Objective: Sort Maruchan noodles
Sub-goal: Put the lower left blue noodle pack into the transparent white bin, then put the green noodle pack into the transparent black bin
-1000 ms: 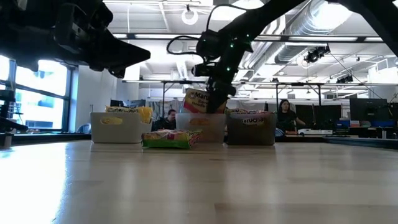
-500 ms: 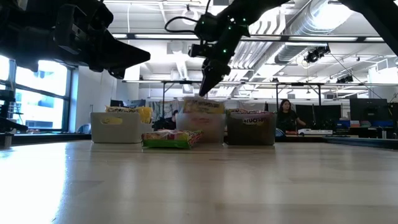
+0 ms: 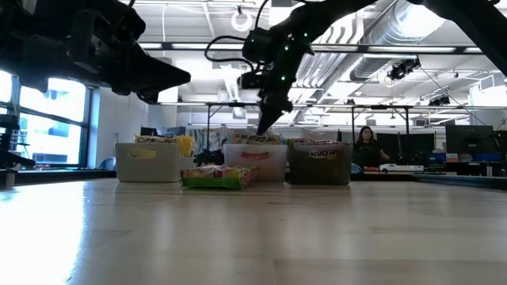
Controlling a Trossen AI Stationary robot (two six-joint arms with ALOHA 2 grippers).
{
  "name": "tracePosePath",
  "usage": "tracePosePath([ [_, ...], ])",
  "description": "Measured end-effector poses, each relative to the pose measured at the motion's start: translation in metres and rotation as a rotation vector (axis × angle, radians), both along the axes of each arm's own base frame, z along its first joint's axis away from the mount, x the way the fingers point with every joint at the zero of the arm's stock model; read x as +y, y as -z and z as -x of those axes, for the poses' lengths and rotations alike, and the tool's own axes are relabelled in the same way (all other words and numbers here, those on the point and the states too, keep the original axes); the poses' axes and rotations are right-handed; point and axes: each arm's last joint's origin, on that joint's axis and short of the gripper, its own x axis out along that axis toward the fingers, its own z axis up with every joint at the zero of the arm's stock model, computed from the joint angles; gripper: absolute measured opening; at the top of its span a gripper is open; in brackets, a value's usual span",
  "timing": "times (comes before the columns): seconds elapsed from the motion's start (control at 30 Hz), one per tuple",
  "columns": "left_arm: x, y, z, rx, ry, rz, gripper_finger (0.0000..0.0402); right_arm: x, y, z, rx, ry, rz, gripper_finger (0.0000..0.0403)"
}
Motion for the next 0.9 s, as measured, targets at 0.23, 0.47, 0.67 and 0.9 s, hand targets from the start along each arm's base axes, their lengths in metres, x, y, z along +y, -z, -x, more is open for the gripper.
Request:
tracePosePath([
  [0.23,0.001,0.01,-0.004,0.117,-0.052,-0.029,0.0006,0.028,-0.056,0.021,-0.006,0.042,0.08,0.0019],
  [0.47,0.005,0.022,-0.02,0.279,-0.295,-0.089,0.0035,0.051,-0.081,0.063,-0.17,0.087,0.048,0.0002],
  [0.67,0.009,0.029,-0.022,0.386,-0.484,-0.157,0.004,0.078,-0.041,0.103,-0.374,0.16,-0.023,0.0001],
  [0.9,0.029,0.033,-0.023,0.493,-0.551,-0.057,0.002,0.107,0.018,0.136,-0.511,0.23,-0.157,0.0],
])
